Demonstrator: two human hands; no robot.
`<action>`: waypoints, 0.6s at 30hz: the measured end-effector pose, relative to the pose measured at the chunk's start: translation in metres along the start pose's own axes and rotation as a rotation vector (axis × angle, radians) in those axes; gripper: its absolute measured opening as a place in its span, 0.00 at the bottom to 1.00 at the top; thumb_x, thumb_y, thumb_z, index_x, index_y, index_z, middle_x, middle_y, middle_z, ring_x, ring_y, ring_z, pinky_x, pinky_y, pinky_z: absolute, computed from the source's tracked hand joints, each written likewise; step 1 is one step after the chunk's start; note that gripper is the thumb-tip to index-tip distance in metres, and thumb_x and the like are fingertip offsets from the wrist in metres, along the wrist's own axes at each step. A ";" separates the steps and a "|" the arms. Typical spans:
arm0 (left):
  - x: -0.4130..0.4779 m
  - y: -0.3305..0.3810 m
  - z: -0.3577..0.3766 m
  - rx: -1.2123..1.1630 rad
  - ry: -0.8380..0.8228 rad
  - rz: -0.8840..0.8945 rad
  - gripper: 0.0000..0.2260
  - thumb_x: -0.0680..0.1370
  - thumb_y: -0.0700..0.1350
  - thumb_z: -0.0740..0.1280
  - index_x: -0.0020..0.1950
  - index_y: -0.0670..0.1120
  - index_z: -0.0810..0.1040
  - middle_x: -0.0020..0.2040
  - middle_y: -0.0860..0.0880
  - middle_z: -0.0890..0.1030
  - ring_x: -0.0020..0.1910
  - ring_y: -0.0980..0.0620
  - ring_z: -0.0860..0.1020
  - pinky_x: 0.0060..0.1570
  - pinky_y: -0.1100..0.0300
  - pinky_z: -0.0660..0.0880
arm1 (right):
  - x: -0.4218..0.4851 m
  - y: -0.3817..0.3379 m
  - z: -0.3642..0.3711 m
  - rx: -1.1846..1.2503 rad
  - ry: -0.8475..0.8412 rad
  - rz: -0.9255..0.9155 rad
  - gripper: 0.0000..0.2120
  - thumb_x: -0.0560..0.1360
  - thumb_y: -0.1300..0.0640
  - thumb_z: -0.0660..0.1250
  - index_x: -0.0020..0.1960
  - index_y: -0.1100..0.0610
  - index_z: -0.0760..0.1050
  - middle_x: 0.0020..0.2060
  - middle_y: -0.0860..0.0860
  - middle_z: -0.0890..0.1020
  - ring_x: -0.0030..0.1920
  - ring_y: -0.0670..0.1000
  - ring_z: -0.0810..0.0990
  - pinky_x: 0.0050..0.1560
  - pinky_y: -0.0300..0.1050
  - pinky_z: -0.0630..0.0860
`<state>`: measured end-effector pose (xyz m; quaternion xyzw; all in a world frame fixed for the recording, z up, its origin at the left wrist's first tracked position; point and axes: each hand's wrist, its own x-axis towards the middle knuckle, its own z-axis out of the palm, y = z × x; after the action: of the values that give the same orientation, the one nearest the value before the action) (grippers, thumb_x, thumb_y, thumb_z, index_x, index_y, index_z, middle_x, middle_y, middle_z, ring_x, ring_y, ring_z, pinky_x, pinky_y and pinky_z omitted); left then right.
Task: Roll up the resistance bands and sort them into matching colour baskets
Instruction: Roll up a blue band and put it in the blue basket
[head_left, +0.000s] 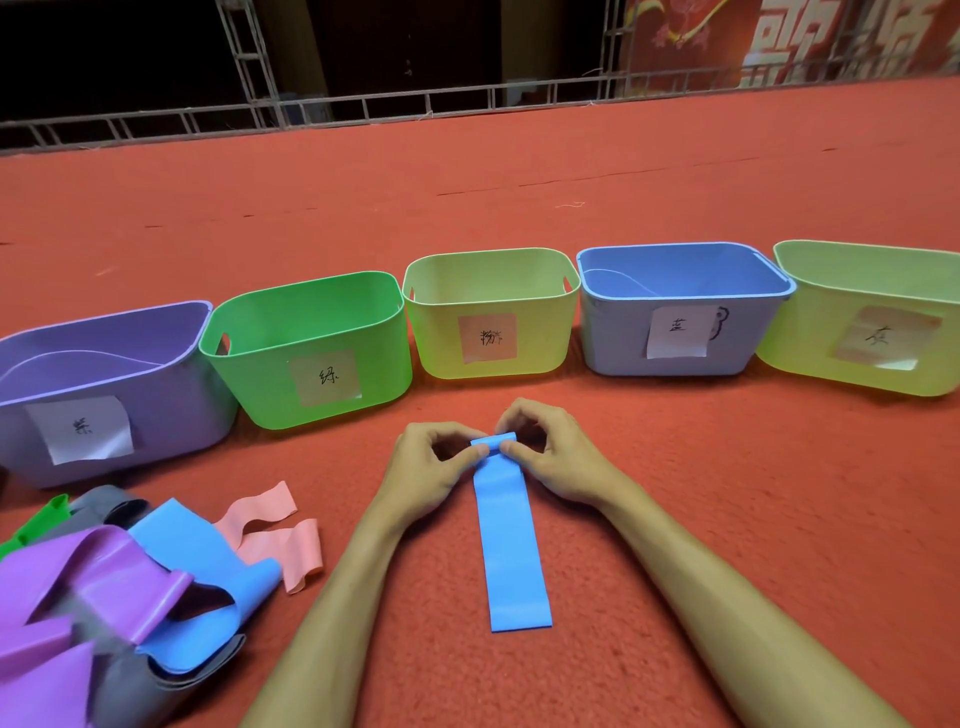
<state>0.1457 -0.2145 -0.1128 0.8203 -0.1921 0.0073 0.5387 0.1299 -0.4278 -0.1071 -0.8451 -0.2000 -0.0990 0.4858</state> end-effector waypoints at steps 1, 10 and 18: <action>0.000 0.000 0.000 -0.012 0.001 -0.001 0.05 0.77 0.44 0.75 0.51 0.52 0.89 0.44 0.54 0.88 0.42 0.56 0.83 0.47 0.53 0.78 | 0.000 0.000 0.000 0.001 -0.004 -0.001 0.08 0.75 0.63 0.70 0.48 0.51 0.78 0.40 0.47 0.83 0.41 0.54 0.81 0.45 0.58 0.78; -0.001 0.002 0.000 -0.102 0.035 0.001 0.11 0.73 0.37 0.78 0.50 0.51 0.90 0.44 0.52 0.88 0.40 0.57 0.81 0.44 0.59 0.75 | 0.004 0.003 0.001 -0.003 0.017 0.093 0.04 0.79 0.59 0.69 0.50 0.53 0.82 0.42 0.44 0.85 0.43 0.43 0.81 0.47 0.43 0.77; 0.000 0.001 0.000 -0.039 0.010 -0.025 0.14 0.69 0.47 0.78 0.55 0.52 0.88 0.45 0.53 0.87 0.43 0.58 0.81 0.49 0.61 0.77 | 0.003 0.001 0.001 0.005 0.015 0.049 0.05 0.77 0.62 0.71 0.47 0.55 0.84 0.43 0.45 0.86 0.46 0.46 0.83 0.49 0.43 0.78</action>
<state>0.1456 -0.2148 -0.1117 0.8119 -0.1792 0.0009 0.5556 0.1331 -0.4269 -0.1073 -0.8476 -0.1760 -0.0930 0.4919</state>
